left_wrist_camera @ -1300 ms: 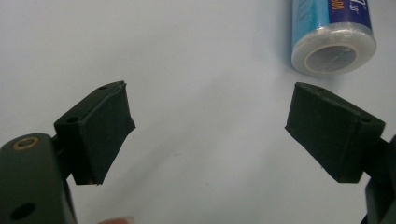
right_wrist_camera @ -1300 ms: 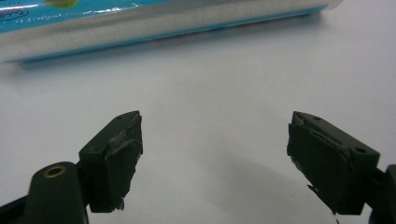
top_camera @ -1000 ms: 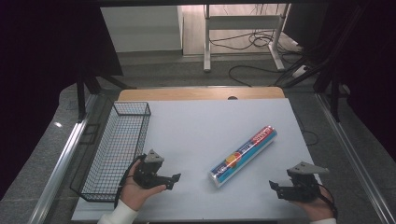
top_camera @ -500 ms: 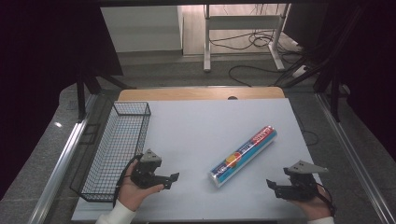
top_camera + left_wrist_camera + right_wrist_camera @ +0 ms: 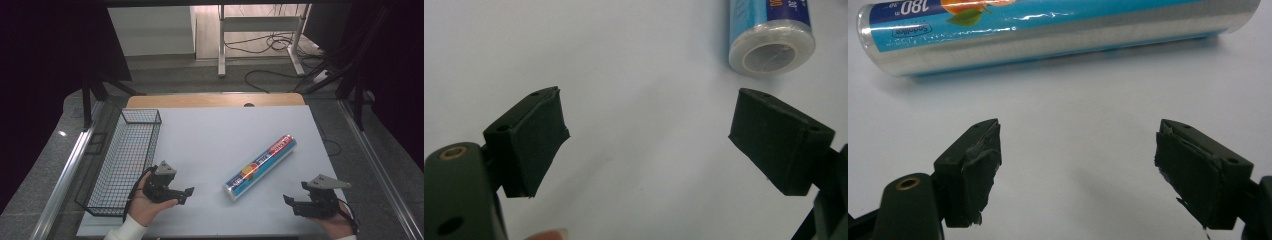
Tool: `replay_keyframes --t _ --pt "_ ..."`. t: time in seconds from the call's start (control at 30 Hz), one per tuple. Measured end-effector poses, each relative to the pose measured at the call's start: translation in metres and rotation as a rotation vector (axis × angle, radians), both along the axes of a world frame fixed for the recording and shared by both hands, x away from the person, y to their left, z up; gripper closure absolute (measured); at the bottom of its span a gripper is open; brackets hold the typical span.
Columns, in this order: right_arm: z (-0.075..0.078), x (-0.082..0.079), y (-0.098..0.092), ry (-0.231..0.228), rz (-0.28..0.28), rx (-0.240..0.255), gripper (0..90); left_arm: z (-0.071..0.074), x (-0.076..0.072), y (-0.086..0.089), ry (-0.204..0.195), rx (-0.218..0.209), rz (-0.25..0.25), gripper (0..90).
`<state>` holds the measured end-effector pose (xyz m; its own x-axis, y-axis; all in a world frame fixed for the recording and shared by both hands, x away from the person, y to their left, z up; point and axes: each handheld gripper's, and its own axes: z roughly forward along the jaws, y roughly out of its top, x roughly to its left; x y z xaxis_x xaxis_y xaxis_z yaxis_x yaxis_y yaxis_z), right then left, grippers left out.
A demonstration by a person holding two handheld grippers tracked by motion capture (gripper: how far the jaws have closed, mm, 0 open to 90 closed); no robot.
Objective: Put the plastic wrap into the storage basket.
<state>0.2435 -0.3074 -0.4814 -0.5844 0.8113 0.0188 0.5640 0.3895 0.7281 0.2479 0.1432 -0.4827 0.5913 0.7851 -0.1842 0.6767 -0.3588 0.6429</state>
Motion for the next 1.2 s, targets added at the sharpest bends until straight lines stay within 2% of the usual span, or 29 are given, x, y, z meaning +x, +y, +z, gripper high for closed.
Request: replay_keyframes --t 0.17,0.37,0.53,0.67,0.7,0.87,1.0,1.2 --pt "-0.002 0.002 0.000 0.010 0.002 0.002 19.5 -0.001 0.000 -0.001 0.002 0.000 0.004 14.5" --pt "-0.003 0.002 0.000 0.007 0.003 -0.006 19.4 0.003 0.000 -0.007 -0.013 -0.007 -0.008 14.5" --pt "-0.002 0.003 -0.001 0.000 0.005 -0.010 19.3 0.013 0.012 -0.021 -0.033 -0.018 -0.047 14.4" --pt "-0.003 0.004 -0.002 0.001 0.002 -0.011 19.2 0.014 0.019 -0.030 -0.038 -0.027 -0.055 14.8" --pt "-0.003 0.004 -0.003 0.002 0.000 -0.007 19.2 0.015 0.023 -0.037 -0.034 -0.034 -0.068 14.9" --pt "-0.003 0.003 -0.004 -0.001 -0.009 -0.005 19.2 0.019 0.029 -0.049 -0.025 -0.042 -0.096 15.0" --pt "-0.003 0.003 -0.004 0.001 -0.015 -0.013 19.2 0.019 0.038 -0.060 -0.005 -0.034 -0.117 15.0" --pt "-0.006 0.004 -0.006 0.012 -0.022 -0.026 19.2 0.020 0.050 -0.076 0.022 -0.064 -0.128 15.3"
